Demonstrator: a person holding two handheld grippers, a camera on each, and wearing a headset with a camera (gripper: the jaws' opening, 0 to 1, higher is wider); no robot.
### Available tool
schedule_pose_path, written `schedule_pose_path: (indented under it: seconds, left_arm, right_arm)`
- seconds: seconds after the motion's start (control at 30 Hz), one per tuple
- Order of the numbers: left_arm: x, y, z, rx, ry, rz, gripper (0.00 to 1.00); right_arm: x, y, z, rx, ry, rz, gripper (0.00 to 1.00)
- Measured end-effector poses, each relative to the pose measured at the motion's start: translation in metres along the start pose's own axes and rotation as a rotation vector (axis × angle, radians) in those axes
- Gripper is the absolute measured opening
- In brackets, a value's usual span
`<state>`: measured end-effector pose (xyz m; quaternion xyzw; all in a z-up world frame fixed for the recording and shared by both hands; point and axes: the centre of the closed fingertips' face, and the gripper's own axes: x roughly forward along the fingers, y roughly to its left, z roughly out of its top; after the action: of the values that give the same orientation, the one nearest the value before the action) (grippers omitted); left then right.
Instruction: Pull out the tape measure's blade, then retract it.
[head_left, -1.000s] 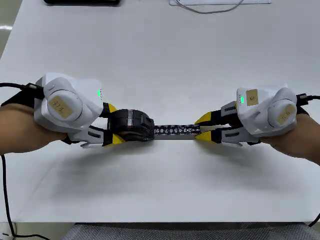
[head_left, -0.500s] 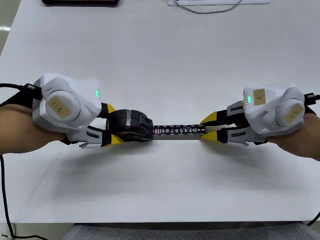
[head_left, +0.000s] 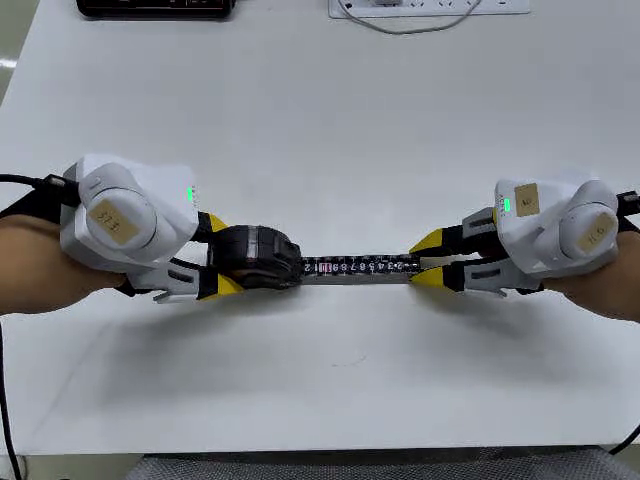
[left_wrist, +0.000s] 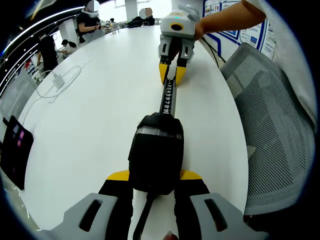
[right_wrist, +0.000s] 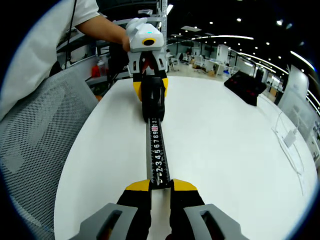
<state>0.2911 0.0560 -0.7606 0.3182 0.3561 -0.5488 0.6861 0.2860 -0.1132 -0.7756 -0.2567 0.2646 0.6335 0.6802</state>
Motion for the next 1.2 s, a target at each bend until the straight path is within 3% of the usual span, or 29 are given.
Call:
schedule_pose_path:
  seconds: [1.2]
  left_arm:
    - [0.0, 0.0, 0.0, -0.006, 0.0, 0.003, 0.26]
  right_arm:
    - [-0.026, -0.006, -0.026, 0.02, 0.053, -0.025, 0.09]
